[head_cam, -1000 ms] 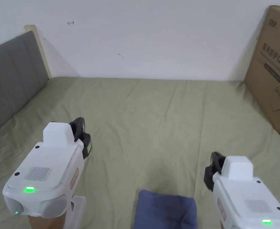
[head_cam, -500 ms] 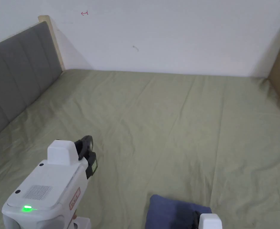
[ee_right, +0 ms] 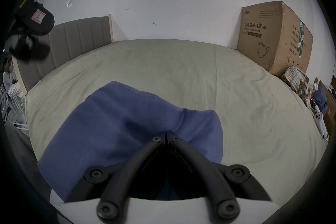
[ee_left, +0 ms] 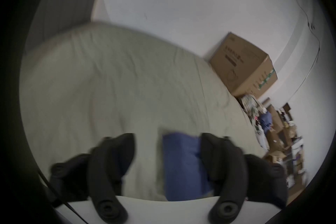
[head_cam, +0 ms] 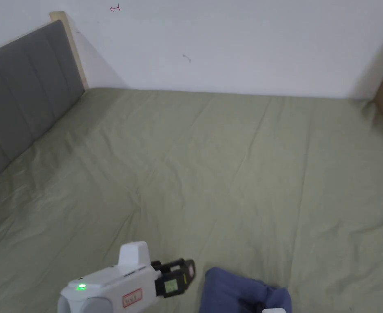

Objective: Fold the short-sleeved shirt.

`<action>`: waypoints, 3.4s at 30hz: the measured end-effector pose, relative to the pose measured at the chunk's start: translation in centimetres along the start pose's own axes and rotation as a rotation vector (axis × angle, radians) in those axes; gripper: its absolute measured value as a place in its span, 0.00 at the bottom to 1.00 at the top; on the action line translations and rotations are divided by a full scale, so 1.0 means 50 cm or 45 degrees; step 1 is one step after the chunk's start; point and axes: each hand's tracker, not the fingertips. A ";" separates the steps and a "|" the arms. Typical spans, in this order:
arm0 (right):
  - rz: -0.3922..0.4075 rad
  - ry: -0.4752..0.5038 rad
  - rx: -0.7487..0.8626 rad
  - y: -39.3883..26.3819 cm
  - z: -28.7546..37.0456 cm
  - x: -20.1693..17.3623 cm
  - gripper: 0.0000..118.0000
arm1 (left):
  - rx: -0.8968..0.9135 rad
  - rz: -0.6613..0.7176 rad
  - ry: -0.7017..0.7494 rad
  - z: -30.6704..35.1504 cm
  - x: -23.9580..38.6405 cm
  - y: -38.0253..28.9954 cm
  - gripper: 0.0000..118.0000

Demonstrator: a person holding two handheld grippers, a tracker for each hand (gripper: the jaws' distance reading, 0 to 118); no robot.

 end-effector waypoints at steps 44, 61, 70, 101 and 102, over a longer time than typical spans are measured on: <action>-0.037 0.054 0.354 0.317 0.115 0.006 0.00 | -0.358 -0.124 0.356 0.089 -0.482 0.340 0.16; 0.002 -0.028 0.284 0.347 0.039 -0.035 0.00 | -0.476 0.037 0.659 0.130 -0.789 0.411 0.16; -0.035 -0.011 0.348 0.395 0.099 -0.026 0.00 | -0.282 -0.030 0.693 0.193 -0.702 0.426 0.63; 0.010 -0.259 0.762 0.546 0.434 0.165 0.00 | 1.218 -0.649 0.668 0.364 0.209 0.230 0.72; 0.008 -0.265 0.763 0.543 0.437 0.170 0.00 | 1.227 -0.653 0.657 0.350 0.220 0.220 0.73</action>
